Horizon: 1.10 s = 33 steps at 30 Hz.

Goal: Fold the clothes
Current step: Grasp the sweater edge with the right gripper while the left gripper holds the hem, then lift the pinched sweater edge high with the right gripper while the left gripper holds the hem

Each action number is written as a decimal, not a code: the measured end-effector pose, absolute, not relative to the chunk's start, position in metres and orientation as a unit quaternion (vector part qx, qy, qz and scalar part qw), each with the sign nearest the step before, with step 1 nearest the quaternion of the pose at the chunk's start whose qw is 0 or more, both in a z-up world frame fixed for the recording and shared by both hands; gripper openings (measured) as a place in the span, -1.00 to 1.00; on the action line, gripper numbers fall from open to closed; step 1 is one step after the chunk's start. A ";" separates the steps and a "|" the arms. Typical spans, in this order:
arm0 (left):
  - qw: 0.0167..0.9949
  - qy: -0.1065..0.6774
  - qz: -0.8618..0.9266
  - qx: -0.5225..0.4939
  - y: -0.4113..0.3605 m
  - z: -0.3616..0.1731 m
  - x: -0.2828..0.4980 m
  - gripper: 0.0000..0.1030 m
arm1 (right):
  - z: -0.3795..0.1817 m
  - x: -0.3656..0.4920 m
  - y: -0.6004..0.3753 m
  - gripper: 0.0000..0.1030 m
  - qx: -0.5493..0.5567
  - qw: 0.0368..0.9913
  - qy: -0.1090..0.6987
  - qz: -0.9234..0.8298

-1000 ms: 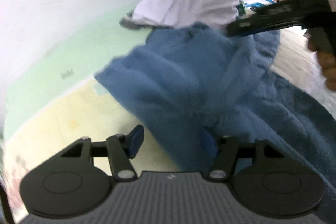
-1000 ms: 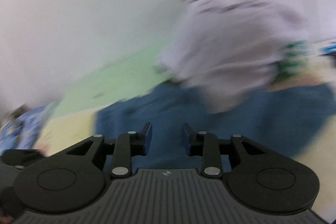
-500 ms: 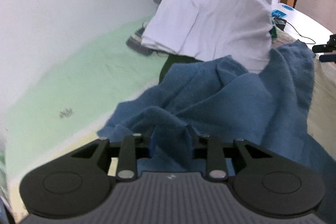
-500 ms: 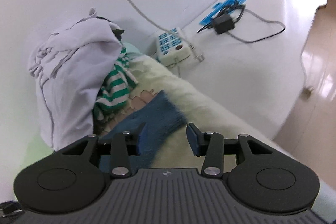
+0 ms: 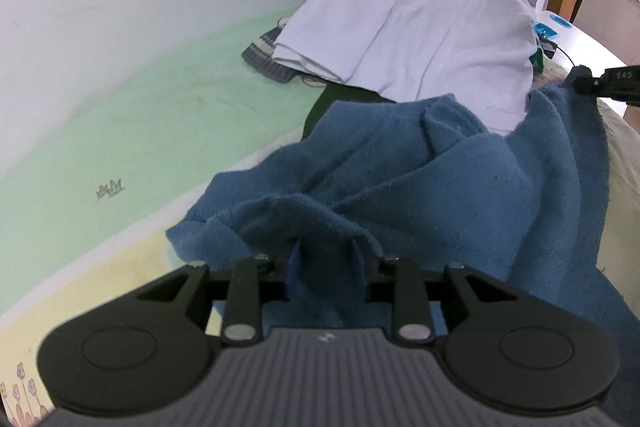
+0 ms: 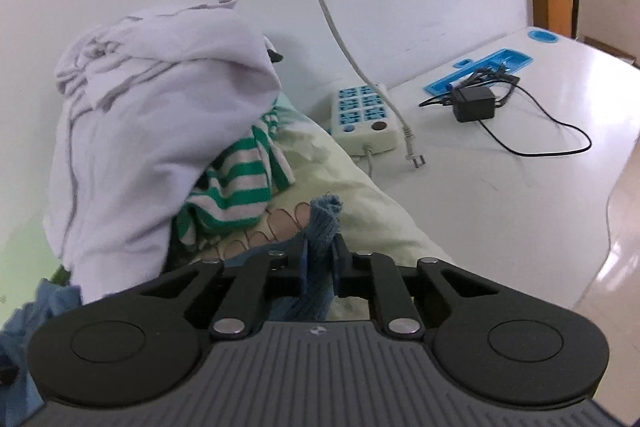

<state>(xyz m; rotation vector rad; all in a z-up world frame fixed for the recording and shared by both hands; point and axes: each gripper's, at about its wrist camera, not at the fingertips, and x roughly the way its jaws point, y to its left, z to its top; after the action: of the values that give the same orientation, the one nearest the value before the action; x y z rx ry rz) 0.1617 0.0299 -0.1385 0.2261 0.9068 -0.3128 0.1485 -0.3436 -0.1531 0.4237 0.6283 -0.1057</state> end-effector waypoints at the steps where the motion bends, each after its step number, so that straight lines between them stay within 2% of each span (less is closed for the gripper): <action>1: 0.881 0.435 -0.149 0.110 0.030 -0.139 0.162 -0.34 | -0.147 0.143 -0.352 -0.79 0.232 0.927 0.290 -0.053; 7: 0.882 0.430 -0.148 0.123 0.032 -0.140 0.161 -0.15 | -0.111 0.105 -0.395 -0.80 0.340 0.920 0.185 -0.066; 10: 0.882 0.429 -0.149 0.125 0.035 -0.141 0.162 -0.02 | -0.115 0.104 -0.394 -0.80 0.329 0.918 0.204 -0.086; 13: 0.882 0.430 -0.147 0.122 0.040 -0.141 0.165 0.08 | -0.131 0.115 -0.385 -0.79 0.301 0.912 0.262 -0.102; 15: 0.880 0.433 -0.147 0.129 0.038 -0.138 0.165 0.04 | -0.145 0.118 -0.383 -0.79 0.309 0.899 0.291 -0.109; 17: 0.878 0.431 -0.159 0.136 0.036 -0.128 0.166 -0.22 | -0.148 0.115 -0.382 -0.79 0.324 0.897 0.285 -0.097; 22: 0.867 0.430 -0.193 0.161 0.023 -0.122 0.171 -0.23 | -0.131 0.106 -0.379 -0.78 0.374 0.894 0.246 -0.027; 25: 0.865 0.428 -0.193 0.176 0.017 -0.135 0.172 -0.15 | -0.112 0.100 -0.377 -0.78 0.431 0.878 0.205 0.028; 28: 0.868 0.431 -0.186 0.161 0.026 -0.135 0.175 0.12 | -0.088 0.090 -0.376 -0.78 0.471 0.864 0.162 0.075; 31: 0.869 0.436 -0.179 0.152 0.039 -0.135 0.176 0.17 | -0.065 0.082 -0.373 -0.78 0.495 0.851 0.124 0.119; 33: 0.870 0.437 -0.175 0.149 0.042 -0.129 0.173 -0.14 | -0.055 0.081 -0.365 -0.78 0.479 0.857 0.131 0.138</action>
<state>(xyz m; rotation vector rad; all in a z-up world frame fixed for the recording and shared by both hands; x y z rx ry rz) 0.1734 0.0415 -0.1292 0.3126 0.9145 -0.3653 0.0813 -0.3647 -0.0550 1.0067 0.2750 0.2900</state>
